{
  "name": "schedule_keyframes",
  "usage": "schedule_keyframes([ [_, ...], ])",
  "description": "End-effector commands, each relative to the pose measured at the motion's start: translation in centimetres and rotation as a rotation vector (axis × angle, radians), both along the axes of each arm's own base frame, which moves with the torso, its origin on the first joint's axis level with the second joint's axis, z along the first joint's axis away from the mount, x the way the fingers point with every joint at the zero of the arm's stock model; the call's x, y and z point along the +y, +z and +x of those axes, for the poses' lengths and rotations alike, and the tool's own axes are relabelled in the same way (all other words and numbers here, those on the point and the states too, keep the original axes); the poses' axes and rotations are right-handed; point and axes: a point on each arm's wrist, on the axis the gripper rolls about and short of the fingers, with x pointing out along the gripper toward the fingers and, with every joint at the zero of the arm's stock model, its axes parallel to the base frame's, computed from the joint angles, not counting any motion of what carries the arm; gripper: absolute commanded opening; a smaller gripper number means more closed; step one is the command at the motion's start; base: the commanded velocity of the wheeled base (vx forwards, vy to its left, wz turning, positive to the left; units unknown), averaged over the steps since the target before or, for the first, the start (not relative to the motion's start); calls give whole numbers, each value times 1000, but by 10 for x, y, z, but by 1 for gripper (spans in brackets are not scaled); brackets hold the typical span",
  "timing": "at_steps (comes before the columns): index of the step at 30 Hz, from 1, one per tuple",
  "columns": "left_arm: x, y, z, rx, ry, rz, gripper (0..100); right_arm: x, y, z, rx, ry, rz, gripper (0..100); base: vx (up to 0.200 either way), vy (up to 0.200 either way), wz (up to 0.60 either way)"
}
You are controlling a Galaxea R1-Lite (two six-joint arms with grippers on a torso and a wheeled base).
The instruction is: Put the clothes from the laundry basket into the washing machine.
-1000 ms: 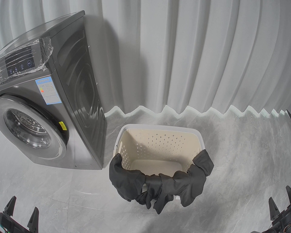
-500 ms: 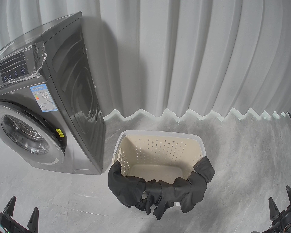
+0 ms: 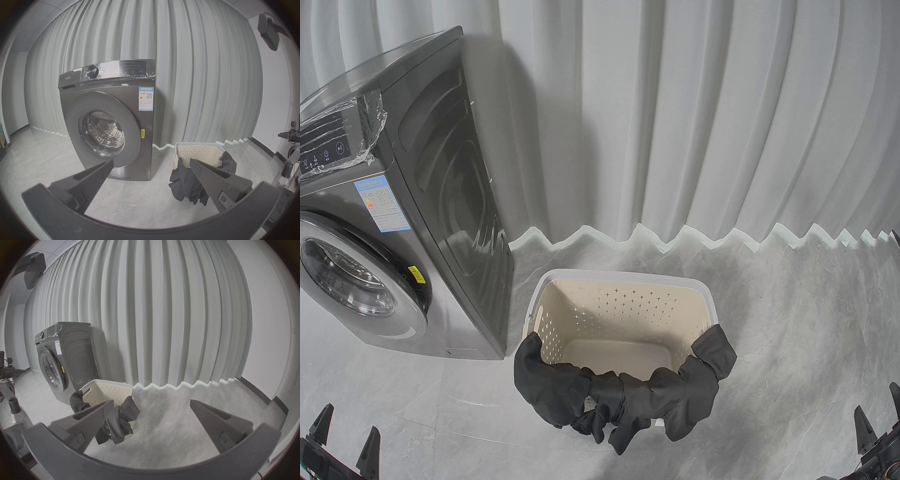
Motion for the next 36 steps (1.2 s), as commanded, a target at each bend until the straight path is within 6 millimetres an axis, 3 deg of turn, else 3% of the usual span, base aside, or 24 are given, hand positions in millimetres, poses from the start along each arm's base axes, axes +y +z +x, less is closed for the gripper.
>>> schedule_keyframes([
  [1, 0, -5, 0, -2, 1, 0, 100, 0, -5, 0, 1, 0, 0, 100, 0, 0, 0],
  [5, 0, -5, 0, -2, -1, 0, 100, 0, -5, 0, 1, 0, 0, 100, 0, 0, 0],
  [26, 0, -5, 0, -2, -1, -2, 100, 0, -5, 0, 1, 4, 0, 100, 200, 0, 0],
  [36, 0, -5, 0, -2, -1, 0, 100, 0, -5, 0, 3, 4, 0, 100, 0, 0, 0],
])
